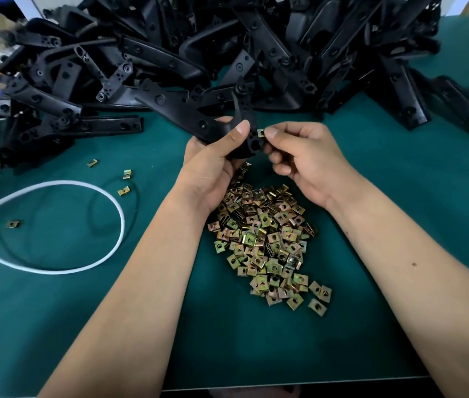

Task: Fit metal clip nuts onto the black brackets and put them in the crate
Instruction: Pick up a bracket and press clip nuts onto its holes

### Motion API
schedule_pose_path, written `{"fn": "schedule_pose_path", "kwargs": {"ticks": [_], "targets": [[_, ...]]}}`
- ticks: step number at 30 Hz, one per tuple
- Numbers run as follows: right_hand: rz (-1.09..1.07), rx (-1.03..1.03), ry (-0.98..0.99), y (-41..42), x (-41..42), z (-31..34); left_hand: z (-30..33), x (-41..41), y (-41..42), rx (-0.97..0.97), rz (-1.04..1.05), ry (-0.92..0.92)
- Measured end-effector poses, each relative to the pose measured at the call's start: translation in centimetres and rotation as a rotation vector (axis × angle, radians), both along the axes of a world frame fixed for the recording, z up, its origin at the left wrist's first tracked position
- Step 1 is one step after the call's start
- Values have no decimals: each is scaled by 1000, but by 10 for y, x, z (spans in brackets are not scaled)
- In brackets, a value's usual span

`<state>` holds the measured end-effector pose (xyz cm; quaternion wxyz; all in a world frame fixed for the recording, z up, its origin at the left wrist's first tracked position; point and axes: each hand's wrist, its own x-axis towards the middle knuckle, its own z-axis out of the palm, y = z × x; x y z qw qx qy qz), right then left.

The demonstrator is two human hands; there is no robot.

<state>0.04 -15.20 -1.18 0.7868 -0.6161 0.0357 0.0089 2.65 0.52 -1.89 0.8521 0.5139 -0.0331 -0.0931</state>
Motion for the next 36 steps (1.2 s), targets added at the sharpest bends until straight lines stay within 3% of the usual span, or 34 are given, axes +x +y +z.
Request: {"fn": "schedule_pose_path", "kwargs": {"ticks": [15,28,30,34,36], "targets": [[45,-178,-85,-5,-3,4,4,-3,4,51,-79,28],[42,-111,-180,5,-3,4,11,-6,3,-29,-16,-26],[4,-271,-246,7,-3,2,12,-3,7,-99,20,5],[27,-1113,-398,-2,-2,-5,11,6,21,-338,166,177],[117,-1229,-364,-2,-2,-4,11,6,25,-377,185,196]]}}
